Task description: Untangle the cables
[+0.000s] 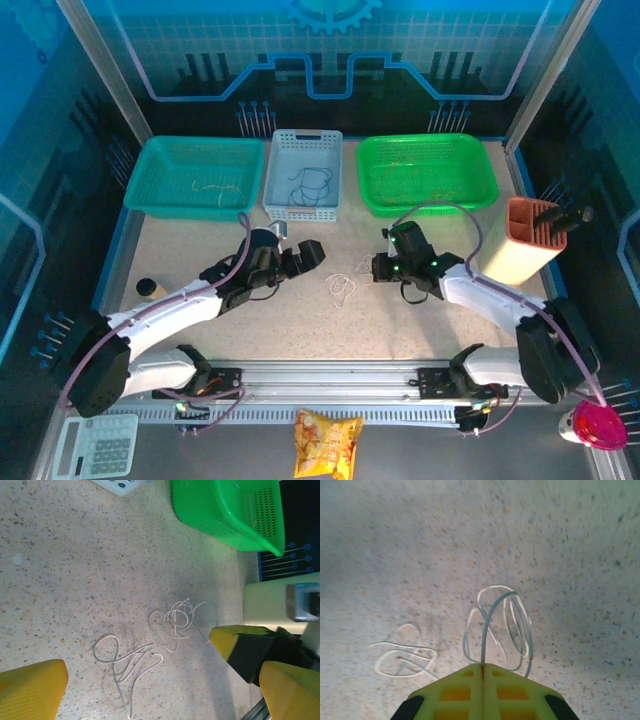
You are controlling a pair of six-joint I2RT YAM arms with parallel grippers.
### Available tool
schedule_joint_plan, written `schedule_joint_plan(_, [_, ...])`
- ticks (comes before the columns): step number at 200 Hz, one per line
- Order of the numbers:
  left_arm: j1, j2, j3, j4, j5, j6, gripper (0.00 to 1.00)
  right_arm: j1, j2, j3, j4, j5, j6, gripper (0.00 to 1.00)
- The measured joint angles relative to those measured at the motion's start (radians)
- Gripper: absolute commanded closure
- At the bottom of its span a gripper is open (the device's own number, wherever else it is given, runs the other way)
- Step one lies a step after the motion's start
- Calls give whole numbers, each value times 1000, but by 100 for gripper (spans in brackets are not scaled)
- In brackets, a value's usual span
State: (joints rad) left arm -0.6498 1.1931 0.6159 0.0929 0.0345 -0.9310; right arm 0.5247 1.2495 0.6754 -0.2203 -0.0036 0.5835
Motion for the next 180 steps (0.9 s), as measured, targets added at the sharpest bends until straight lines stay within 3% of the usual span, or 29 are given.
schedule_joint_plan(51, [-6, 11, 0, 45, 0, -39, 1, 0, -177, 66, -57, 16, -12, 100])
schedule_joint_plan(109, [-14, 33, 0, 100, 31, -16, 1, 0, -248, 124, -104, -5, -20, 100])
schedule_joint_plan(180, [-16, 39, 0, 196, 99, 14, 11, 0, -283, 227, -114, -113, -1, 100])
